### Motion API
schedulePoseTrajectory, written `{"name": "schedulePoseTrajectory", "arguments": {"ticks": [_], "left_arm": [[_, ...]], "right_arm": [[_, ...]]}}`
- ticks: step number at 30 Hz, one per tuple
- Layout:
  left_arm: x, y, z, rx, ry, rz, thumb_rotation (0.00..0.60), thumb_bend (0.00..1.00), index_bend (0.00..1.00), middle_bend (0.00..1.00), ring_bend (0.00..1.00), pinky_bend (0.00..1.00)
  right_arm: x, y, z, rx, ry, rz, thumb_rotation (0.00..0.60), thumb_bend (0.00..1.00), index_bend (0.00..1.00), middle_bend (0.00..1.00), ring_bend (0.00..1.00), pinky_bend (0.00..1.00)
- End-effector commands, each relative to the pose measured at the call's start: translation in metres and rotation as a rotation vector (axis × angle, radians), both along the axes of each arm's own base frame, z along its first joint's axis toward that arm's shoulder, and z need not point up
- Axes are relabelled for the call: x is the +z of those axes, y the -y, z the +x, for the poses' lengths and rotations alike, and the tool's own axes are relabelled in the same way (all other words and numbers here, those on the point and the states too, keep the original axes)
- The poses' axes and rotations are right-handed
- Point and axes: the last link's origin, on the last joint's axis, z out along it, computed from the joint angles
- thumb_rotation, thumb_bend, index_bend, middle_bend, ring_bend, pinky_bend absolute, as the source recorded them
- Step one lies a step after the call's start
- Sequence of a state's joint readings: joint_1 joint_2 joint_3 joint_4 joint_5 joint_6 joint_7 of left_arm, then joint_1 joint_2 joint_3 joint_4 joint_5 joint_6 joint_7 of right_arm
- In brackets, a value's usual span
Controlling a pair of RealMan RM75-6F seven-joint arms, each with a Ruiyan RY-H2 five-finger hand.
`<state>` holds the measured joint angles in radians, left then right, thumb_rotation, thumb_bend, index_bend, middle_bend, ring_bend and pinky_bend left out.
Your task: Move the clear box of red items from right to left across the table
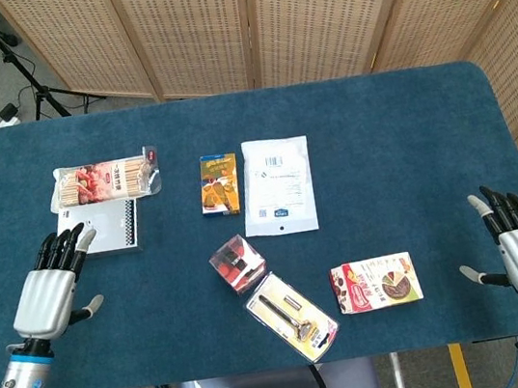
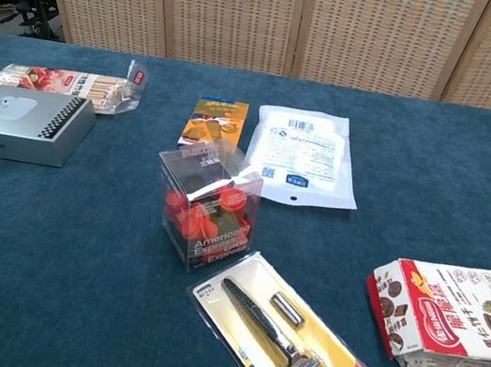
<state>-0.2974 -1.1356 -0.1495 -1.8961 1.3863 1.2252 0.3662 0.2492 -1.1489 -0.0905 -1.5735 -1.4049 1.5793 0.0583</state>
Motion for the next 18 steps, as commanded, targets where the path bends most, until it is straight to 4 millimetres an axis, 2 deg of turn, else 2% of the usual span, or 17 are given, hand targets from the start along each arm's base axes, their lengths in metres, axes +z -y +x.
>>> {"name": "schedulePoseTrajectory", "arguments": {"ticks": [1,6,12,18], "left_arm": [[0.002,-0.034,0.037,0.002,0.009,-0.136,0.600,0.17,0.00,0.00,0.00,0.00],[-0.010,-0.060,0.068,-0.036,-0.043,-0.239,0.600,0.17,0.00,0.00,0.00,0.00],[-0.023,-0.090,0.102,-0.164,-0.193,-0.261,0.600,0.17,0.00,0.00,0.00,0.00],[-0.038,-0.107,0.126,-0.263,-0.303,-0.318,0.600,0.17,0.00,0.00,0.00,0.00]], "right_arm": [[0.004,-0.001,-0.001,-0.001,0.006,-0.012,0.600,0.03,0.00,0.00,0.00,0.00],[0.009,-0.003,-0.002,-0.004,0.020,-0.033,0.600,0.03,0.00,0.00,0.00,0.00],[0.014,-0.003,-0.005,-0.010,0.039,-0.047,0.600,0.03,0.00,0.00,0.00,0.00],[0.021,-0.003,-0.008,-0.011,0.059,-0.071,0.600,0.03,0.00,0.00,0.00,0.00]]}}
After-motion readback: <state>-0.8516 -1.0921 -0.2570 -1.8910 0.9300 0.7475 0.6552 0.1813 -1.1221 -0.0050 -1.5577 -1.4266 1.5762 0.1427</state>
